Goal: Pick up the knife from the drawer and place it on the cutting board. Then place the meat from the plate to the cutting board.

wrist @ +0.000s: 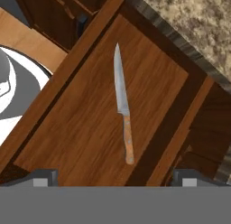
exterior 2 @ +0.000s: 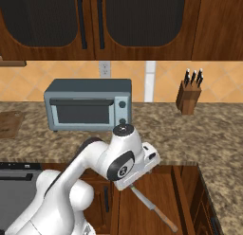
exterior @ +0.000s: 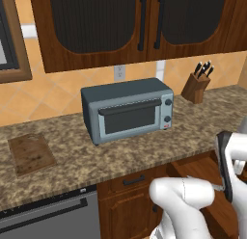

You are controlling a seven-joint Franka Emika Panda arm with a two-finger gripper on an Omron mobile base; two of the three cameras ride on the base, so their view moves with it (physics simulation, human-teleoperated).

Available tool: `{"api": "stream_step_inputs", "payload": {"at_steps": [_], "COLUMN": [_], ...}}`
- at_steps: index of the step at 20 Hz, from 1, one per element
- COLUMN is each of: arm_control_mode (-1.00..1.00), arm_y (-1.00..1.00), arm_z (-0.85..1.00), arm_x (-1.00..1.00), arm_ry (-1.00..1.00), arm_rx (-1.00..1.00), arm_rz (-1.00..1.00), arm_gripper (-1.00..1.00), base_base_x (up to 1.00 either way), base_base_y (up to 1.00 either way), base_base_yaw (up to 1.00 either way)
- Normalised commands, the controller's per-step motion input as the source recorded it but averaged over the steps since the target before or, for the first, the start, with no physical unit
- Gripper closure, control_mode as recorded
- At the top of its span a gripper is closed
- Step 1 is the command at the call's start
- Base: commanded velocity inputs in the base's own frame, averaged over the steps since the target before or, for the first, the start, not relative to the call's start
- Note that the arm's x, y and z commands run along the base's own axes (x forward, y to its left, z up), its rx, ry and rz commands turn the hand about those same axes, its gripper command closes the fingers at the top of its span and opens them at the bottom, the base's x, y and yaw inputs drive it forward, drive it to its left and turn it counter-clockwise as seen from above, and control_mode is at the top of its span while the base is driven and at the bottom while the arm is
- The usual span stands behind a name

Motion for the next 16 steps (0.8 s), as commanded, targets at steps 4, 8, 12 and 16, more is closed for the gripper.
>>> {"api": "stream_step_inputs", "payload": {"at_steps": [4,8,12,16], "arm_control_mode": [-1.00,-1.00,-1.00,-1.00], "arm_y": [0.00,-0.07,-0.23,-0.26], "arm_z": [-0.75,-0.52,-0.45,-0.41], "arm_x": [0.00,0.00,0.00,0.00], "arm_ry": [0.03,0.03,0.02,0.06], "arm_rx": [0.00,0.00,0.00,0.05], "arm_rz": [0.00,0.00,0.00,0.00], "arm_gripper": [-1.00,-1.00,-1.00,-1.00], "base_base_x": [0.00,0.00,0.00,0.00], "base_base_y": [0.00,0.00,0.00,0.00], "base_base_yaw": [0.00,0.00,0.00,0.00]}}
